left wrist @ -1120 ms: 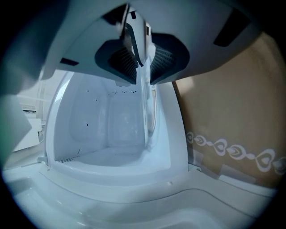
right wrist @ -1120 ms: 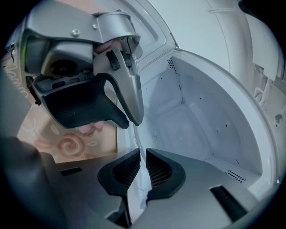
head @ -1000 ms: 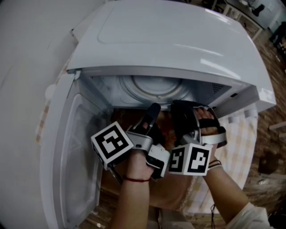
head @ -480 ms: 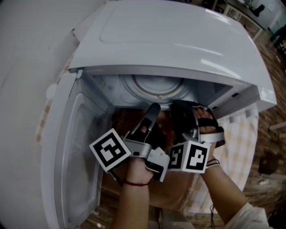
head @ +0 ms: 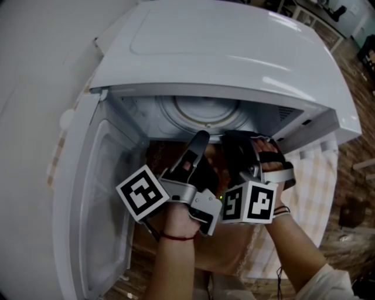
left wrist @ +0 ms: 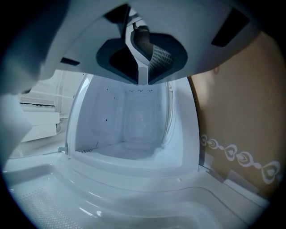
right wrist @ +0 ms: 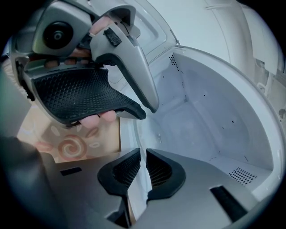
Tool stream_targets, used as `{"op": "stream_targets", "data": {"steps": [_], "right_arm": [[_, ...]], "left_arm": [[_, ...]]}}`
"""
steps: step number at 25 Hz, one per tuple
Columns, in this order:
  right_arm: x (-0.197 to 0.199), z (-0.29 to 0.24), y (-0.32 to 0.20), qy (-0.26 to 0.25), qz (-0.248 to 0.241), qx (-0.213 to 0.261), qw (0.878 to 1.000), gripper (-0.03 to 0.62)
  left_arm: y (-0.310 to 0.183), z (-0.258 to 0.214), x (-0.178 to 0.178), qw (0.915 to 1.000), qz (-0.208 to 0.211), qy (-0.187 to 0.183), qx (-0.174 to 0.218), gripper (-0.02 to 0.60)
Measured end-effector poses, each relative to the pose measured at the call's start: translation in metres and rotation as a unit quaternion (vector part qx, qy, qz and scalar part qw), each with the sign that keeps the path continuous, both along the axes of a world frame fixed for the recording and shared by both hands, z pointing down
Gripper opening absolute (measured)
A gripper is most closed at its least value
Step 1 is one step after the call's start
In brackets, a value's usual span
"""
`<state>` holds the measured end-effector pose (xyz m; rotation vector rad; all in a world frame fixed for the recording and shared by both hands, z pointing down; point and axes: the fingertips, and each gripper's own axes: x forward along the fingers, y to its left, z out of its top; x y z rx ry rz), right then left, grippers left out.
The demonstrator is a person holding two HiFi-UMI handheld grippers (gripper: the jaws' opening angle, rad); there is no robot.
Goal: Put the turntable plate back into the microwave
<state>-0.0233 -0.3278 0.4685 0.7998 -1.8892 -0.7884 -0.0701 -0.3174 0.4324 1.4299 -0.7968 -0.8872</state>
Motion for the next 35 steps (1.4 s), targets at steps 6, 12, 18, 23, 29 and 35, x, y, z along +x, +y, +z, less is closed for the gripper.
{"op": "stream_targets", "data": {"steps": [6,12,18,23,29,35], "right_arm": [[-0.002,0.000,0.002,-0.001,-0.007,0.004,1.000,0.057],[-0.003,0.001,0.003,-0.001,-0.018,0.002,1.000,0.058],[0.001,0.000,0.004,0.019,-0.029,0.009,0.999,0.058],[-0.001,-0.004,0.008,0.032,-0.043,0.022,0.998,0.058],[-0.001,-0.011,0.015,0.044,-0.055,0.038,0.997,0.058],[0.004,-0.022,0.023,0.047,-0.053,0.041,0.997,0.058]], "left_arm": [[-0.001,0.000,0.001,1.0000,-0.001,0.005,-0.001,0.066],[0.000,-0.001,0.000,0.9999,0.000,0.012,-0.001,0.063],[0.001,-0.001,0.003,0.9999,0.004,0.013,0.001,0.060],[0.002,-0.002,0.006,0.9998,0.008,0.018,0.003,0.057],[0.007,-0.005,0.011,0.9996,0.014,0.023,0.007,0.051],[0.015,-0.013,0.016,0.9994,0.021,0.026,0.008,0.046]]}}
